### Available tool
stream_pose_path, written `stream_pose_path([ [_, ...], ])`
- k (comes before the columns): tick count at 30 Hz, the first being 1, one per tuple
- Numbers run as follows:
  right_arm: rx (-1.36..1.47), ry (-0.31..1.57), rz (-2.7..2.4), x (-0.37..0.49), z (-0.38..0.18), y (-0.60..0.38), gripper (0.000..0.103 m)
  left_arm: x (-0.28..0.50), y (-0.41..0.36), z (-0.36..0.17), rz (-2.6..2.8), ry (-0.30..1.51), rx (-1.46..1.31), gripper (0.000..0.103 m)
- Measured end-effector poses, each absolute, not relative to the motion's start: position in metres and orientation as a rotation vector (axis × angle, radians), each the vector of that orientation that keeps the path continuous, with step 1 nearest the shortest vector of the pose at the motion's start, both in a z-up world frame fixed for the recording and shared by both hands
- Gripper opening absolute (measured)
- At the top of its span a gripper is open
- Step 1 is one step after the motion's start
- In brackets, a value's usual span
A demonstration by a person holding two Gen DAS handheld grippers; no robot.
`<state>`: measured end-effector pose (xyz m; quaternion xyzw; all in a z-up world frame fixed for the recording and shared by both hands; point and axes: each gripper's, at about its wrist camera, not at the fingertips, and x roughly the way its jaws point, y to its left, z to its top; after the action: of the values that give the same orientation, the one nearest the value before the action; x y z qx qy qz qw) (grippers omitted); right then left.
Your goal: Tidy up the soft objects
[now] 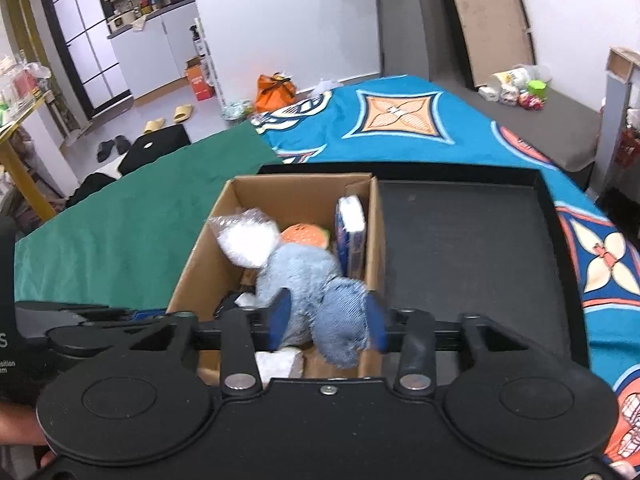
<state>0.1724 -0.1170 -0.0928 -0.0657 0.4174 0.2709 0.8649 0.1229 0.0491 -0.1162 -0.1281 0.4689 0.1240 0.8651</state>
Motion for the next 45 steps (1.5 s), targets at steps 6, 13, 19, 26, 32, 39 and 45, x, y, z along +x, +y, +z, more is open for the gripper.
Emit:
stream_pose_path([
  [6, -0.112, 0.923, 0.593, 0.166, -0.105, -0.116, 0.018, 0.119, 0.048, -0.113, 0.257, 0.973, -0.263, 0.009],
  [13, -0.126, 0.822, 0.516, 0.171, -0.091, -0.128, 0.02, 0.118, 0.048, -0.111, 0.254, 0.967, -0.26, 0.009],
  [19, -0.088, 0.873, 0.487, 0.183, -0.105, -0.138, 0.024, 0.117, 0.047, -0.111, 0.253, 0.969, -0.252, 0.009],
  [26, -0.077, 0.894, 0.597, 0.162, -0.101, -0.128, 0.018, 0.116, 0.036, -0.102, 0.253, 0.971, -0.201, 0.01],
  [32, -0.06, 0.874, 0.601, 0.156, -0.087, -0.134, 0.019, 0.117, 0.029, -0.086, 0.252, 0.96, -0.16, 0.01],
  [39, -0.014, 0.843, 0.572, 0.156, -0.066, -0.16, 0.019, 0.119, 0.02, -0.054, 0.231, 0.955, -0.116, 0.01],
  [45, 0.017, 0.846, 0.562, 0.16, -0.054, -0.174, 0.02, 0.117, 0.023, -0.03, 0.203, 0.981, -0.139, 0.014],
])
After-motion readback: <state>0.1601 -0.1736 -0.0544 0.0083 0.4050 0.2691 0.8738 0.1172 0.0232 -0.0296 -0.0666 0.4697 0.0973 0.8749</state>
